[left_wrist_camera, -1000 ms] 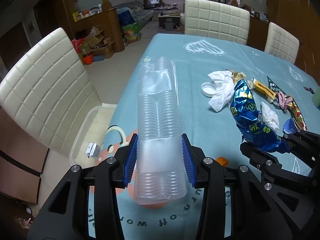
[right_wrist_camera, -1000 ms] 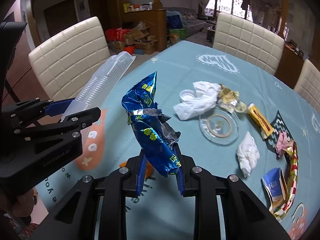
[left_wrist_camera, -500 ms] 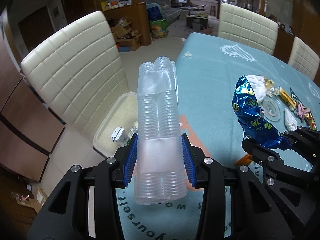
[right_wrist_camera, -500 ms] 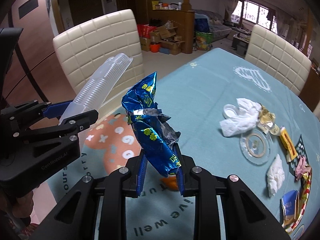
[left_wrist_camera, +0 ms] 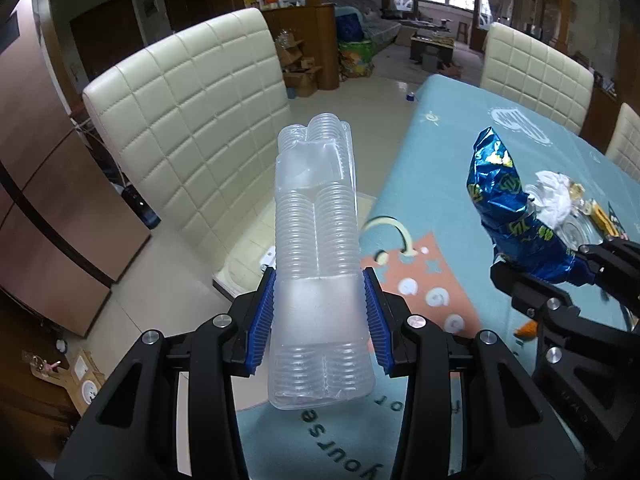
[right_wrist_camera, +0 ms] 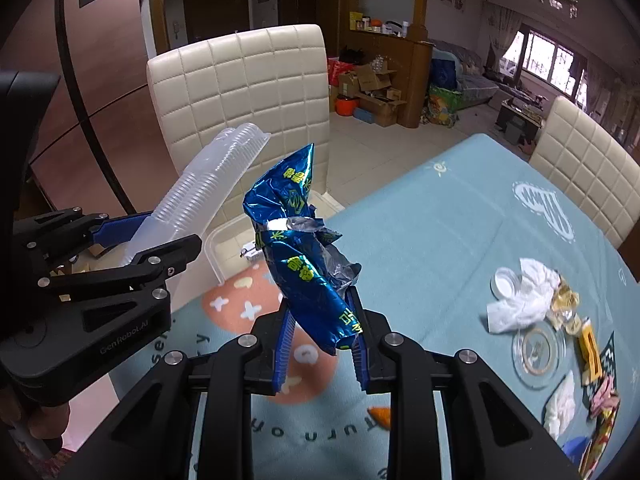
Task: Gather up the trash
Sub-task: 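Carry cups and wrapper to the clear bin and open both grippers over it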
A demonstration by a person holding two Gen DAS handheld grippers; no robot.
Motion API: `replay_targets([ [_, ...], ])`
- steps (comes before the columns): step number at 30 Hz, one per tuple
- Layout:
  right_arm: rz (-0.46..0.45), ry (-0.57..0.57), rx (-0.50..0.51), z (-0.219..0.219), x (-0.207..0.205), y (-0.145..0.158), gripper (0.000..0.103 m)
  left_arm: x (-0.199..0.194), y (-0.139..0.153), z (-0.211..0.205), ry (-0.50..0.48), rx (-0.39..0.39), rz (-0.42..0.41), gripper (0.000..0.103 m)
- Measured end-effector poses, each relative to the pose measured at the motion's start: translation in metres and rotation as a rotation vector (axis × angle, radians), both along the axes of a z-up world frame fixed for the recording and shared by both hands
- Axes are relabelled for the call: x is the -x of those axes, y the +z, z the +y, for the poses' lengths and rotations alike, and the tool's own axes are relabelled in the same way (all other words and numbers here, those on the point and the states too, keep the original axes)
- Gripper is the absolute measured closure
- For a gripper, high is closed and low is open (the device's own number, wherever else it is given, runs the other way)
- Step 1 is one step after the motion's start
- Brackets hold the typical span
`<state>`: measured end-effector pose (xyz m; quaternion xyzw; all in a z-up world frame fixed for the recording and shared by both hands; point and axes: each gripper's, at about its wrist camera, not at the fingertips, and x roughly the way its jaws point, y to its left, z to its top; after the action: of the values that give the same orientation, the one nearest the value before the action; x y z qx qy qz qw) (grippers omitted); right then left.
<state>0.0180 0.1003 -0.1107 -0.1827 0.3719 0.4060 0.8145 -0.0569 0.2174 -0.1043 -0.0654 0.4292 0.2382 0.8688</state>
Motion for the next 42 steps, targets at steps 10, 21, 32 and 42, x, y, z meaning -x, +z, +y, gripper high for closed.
replay_targets([
  [10, -0.018, 0.042, -0.036, 0.034, -0.025, 0.015, 0.078, -0.019, 0.009, 0.039, 0.086, -0.018, -0.027, 0.058],
  [21, -0.028, 0.081, -0.061, 0.075, -0.068, 0.018, 0.077, -0.057, 0.002, 0.07, 0.153, -0.012, -0.034, 0.036],
  [32, 0.071, 0.123, -0.064, 0.108, -0.107, -0.014, 0.077, -0.065, -0.018, 0.099, 0.266, -0.03, 0.001, 0.015],
  [42, 0.065, 0.104, -0.05, 0.115, -0.113, -0.022, 0.027, -0.055, -0.023, 0.105, 0.352, -0.059, -0.02, 0.015],
])
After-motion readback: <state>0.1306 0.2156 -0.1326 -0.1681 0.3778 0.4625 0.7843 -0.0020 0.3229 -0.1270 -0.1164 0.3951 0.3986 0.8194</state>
